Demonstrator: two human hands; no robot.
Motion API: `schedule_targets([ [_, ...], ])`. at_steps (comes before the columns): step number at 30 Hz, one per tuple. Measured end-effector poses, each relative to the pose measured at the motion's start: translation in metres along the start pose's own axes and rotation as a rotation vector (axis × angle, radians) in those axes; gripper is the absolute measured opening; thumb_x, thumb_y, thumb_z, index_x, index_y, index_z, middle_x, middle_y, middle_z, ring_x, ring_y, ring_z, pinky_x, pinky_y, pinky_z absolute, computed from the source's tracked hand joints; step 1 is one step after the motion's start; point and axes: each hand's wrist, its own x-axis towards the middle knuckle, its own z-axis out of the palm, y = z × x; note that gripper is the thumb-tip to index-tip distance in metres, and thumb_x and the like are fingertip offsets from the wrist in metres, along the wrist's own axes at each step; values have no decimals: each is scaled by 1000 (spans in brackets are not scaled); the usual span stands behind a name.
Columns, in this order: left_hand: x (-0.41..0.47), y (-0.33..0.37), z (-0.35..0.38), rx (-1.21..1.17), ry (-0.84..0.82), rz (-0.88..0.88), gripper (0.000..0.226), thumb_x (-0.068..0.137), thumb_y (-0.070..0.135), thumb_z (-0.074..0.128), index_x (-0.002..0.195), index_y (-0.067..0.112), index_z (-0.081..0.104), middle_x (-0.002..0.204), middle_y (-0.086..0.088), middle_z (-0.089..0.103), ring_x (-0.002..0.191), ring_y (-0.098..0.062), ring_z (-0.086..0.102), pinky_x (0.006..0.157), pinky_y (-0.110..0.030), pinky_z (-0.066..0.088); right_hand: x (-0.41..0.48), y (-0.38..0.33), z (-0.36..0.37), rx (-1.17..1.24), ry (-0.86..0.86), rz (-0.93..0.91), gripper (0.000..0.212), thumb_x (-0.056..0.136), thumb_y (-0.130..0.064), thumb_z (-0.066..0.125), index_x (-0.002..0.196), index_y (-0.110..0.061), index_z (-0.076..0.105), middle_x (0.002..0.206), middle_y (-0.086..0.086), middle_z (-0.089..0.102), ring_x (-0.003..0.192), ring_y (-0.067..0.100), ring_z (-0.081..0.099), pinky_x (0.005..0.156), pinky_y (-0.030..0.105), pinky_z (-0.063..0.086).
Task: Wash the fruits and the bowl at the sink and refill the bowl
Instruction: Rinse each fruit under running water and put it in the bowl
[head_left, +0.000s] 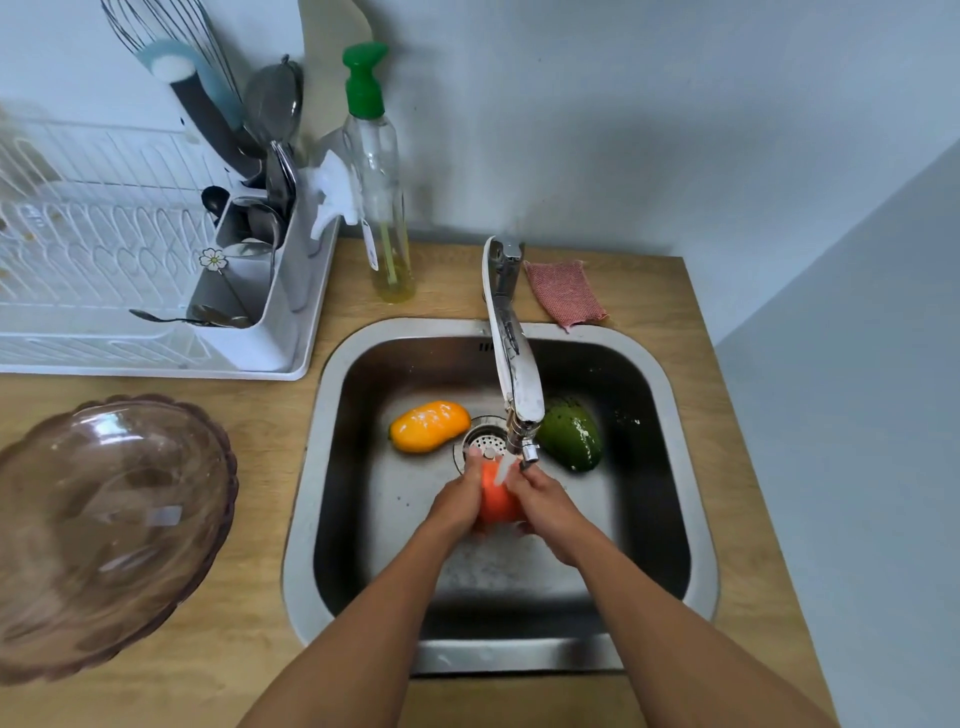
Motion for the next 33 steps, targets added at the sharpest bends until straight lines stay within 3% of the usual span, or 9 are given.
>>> schedule_targets([
  [5, -17, 3, 4, -271, -168, 16, 46, 92, 61, 46, 123, 31, 59, 119, -12, 66, 102, -36, 69, 85, -53, 58, 0, -6, 8, -16, 108, 10, 40, 101, -48, 26, 92, -28, 59, 86, 4, 65, 66, 16, 60, 50, 25, 45],
  [7, -16, 5, 5, -248, -173, 70, 42, 88, 59, 51, 120, 33, 61, 122, -9, 64, 105, -33, 66, 87, -54, 57, -2, -7, 11, -33, 126, 11, 45, 101, -50, 19, 96, -29, 58, 85, 2, 65, 68, 16, 61, 52, 27, 47],
  [9, -16, 10, 4, -223, -110, 85, 41, 88, 61, 51, 107, 29, 67, 111, -4, 69, 101, -24, 67, 91, -49, 56, -3, -7, 13, -79, 116, -26, 39, 102, -46, 20, 98, -34, 56, 98, -2, 65, 85, 13, 61, 69, 33, 52],
  [12, -7, 11, 2, -184, -14, 33, 69, 71, 81, 48, 103, 23, 72, 103, -4, 74, 95, -23, 70, 91, -47, 56, -8, -5, 16, -79, 59, -59, 26, 101, -39, 28, 102, -31, 53, 111, 2, 62, 98, 16, 60, 84, 41, 53],
  [16, -1, 8, 1, -141, 3, -11, 84, 57, 88, 47, 105, 23, 71, 106, -4, 72, 97, -24, 69, 91, -47, 56, -10, -2, 16, -12, 30, -69, 20, 101, -38, 36, 108, -34, 54, 113, 3, 62, 100, 21, 62, 73, 36, 54],
  [22, -13, 1, -2, -136, -254, 44, 43, 97, 54, 39, 134, 34, 46, 125, -9, 62, 106, -35, 65, 93, -47, 54, -6, 4, 7, -69, 118, 6, 51, 99, -56, 21, 90, -26, 61, 85, 12, 70, 70, 26, 66, 62, 36, 51],
  [26, -14, 4, 1, -91, -196, 136, 32, 95, 46, 50, 126, 36, 49, 124, -3, 60, 104, -28, 64, 87, -43, 54, -5, 11, 7, -117, 133, -7, 69, 94, -65, 12, 109, -21, 63, 79, 15, 72, 58, 21, 68, 53, 29, 54],
  [30, -1, 2, 2, 32, -10, 121, 72, 81, 83, 27, 111, 31, 66, 111, -4, 70, 96, -20, 66, 81, -36, 55, -9, 20, 10, -309, 106, -207, 64, 85, -76, 26, 138, -41, 32, 110, 6, 68, 85, 21, 66, 82, 39, 55],
  [33, -17, 6, 1, 5, -115, 44, 84, 88, 76, 10, 82, 19, 71, 72, -8, 70, 59, -17, 61, 54, -25, 48, -8, 21, 6, -383, 131, -247, 61, 76, -85, 30, 122, -45, 42, 108, 3, 68, 93, 24, 67, 88, 49, 54],
])
